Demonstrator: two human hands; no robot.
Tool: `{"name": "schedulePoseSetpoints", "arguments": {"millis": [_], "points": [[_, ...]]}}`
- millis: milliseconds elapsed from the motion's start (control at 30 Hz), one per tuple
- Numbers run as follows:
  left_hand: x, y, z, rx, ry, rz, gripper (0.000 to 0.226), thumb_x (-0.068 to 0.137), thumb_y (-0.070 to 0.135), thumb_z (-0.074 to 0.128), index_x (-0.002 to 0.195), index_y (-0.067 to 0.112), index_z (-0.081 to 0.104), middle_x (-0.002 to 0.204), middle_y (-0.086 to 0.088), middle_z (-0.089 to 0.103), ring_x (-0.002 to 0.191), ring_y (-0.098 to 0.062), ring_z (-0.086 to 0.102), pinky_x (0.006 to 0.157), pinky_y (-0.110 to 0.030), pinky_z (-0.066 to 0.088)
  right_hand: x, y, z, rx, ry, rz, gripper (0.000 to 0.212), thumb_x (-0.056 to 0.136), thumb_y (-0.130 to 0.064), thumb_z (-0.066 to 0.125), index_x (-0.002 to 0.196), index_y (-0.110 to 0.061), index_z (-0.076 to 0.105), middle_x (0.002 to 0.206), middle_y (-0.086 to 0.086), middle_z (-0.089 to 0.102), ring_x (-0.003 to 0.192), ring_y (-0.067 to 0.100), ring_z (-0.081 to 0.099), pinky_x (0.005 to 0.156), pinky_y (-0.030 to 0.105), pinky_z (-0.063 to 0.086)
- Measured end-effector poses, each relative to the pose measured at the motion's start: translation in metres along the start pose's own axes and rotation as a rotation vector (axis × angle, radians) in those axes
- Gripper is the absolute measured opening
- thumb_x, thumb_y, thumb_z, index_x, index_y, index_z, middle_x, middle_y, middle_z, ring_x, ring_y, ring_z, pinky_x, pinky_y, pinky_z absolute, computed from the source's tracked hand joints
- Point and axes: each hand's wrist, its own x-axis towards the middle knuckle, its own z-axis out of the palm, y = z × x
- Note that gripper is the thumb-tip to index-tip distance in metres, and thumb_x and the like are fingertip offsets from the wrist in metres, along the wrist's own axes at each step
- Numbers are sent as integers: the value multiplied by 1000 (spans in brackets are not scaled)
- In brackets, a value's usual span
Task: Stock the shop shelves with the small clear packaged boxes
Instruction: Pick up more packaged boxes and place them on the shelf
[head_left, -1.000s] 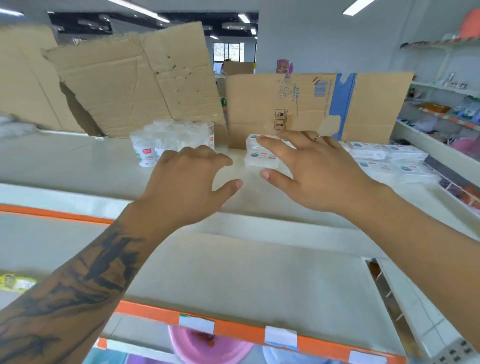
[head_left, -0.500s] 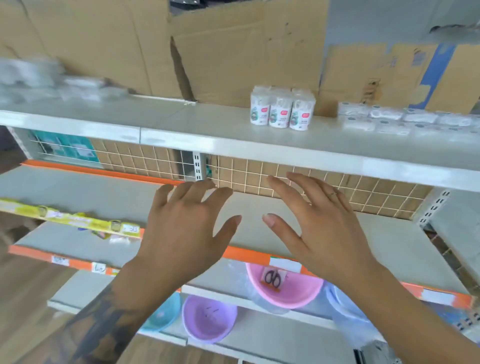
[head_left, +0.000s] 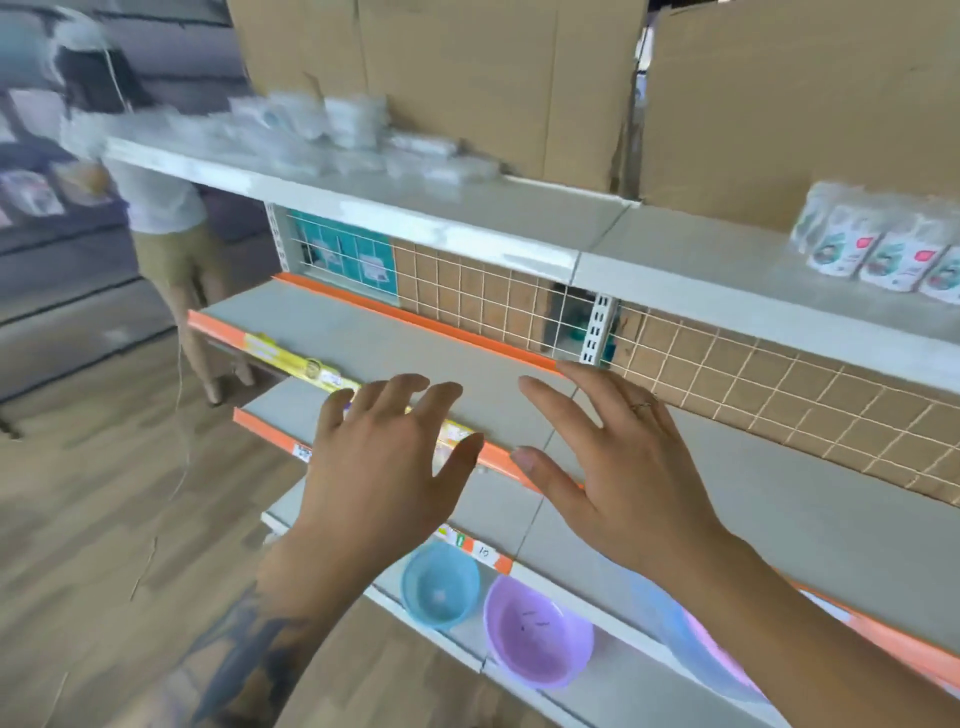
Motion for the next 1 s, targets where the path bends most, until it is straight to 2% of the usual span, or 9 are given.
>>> {"name": "schedulePoseSetpoints", "arguments": {"millis": [300,467,600,733,1000], "points": [[105,-97,-16,78,76,-41,55,94,65,41,136,34,58,133,1,65,116,-30,63,102,-50,45,156,-28,57,53,145,-99,54,101,-60,42,140,-25,57,146,5,51,130,31,49,108,44,36],[190,-143,-17,85,96,-37,56,92,66,42,135,34,58,130,2,65,112,-31,62,97,-48,48,254,-24,71,72,216,-90,53,101,-57,40,140,-24,55,149,9,50,133,32,48,106,46,37],[251,-167,-8,88,103,-18,54,94,65,46,137,35,56,132,1,63,117,-32,60,99,-48,44,319,-17,72,32,219,-59,55,100,-60,36,142,-27,52,149,5,48,133,33,47,106,46,38],[305,-185,4,63,116,5,53,96,64,50,139,34,56,132,-2,62,117,-32,59,97,-46,41,376,-7,76,-36,133,-11,53,100,-61,37,143,-33,48,149,3,47,132,34,47,106,47,37],[416,-230,23,77,97,83,54,95,62,51,140,32,54,131,-8,61,119,-36,58,100,-49,40,462,21,101,-62,-194,166,58,97,-67,37,148,-40,38,151,2,45,136,34,44,109,49,38]]}}
